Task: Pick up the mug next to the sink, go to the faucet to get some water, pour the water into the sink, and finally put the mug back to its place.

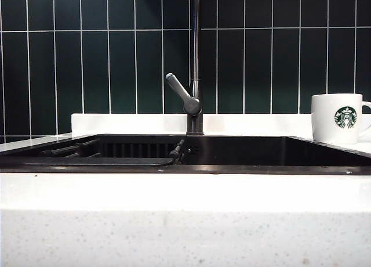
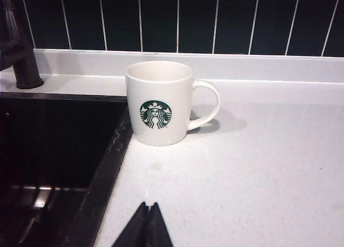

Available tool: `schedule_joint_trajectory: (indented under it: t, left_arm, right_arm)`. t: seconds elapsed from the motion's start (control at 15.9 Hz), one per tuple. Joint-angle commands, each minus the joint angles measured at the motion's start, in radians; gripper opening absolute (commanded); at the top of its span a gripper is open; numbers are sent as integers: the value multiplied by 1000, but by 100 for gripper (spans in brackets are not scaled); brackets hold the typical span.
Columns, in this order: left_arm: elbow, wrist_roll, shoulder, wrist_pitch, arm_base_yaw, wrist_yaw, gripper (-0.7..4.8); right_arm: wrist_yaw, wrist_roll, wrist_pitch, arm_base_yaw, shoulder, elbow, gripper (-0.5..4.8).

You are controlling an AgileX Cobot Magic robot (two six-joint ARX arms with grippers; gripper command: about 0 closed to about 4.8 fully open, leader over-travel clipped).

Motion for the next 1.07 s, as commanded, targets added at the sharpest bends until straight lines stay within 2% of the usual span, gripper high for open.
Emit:
schedule_joint_trajectory:
  t: [0.06, 0.32, 0.44, 0.57, 0.69, 0.88, 0.95, 1.07]
  left_arm:
    - [3, 0, 0, 13, -1, 5, -5]
    - [3, 0, 0, -6, -1, 5, -5]
    - [6, -53, 0, -7, -1, 9, -5]
    - [34, -71, 0, -38, -1, 84, -5]
    - [118, -66, 1, -104, -1, 137, -5]
    - [232, -13, 33, -153, -1, 181, -5]
    - [262, 5, 92, -157, -1, 235, -5]
    - [306, 0, 197, -148, -1, 278, -5]
  right_arm:
    - [0, -3, 18, 0, -3, -6, -1]
    - [0, -3, 15, 0, -3, -6, -1]
    - [6, 51, 17, 0, -3, -3, -1]
    - [64, 109, -27, 0, -3, 27, -1]
    - [99, 150, -157, 0, 1, 119, -1]
    - [101, 162, -236, 0, 26, 248, -2]
    - [118, 160, -288, 0, 91, 319, -2]
    - [114, 101, -317, 0, 214, 412, -2]
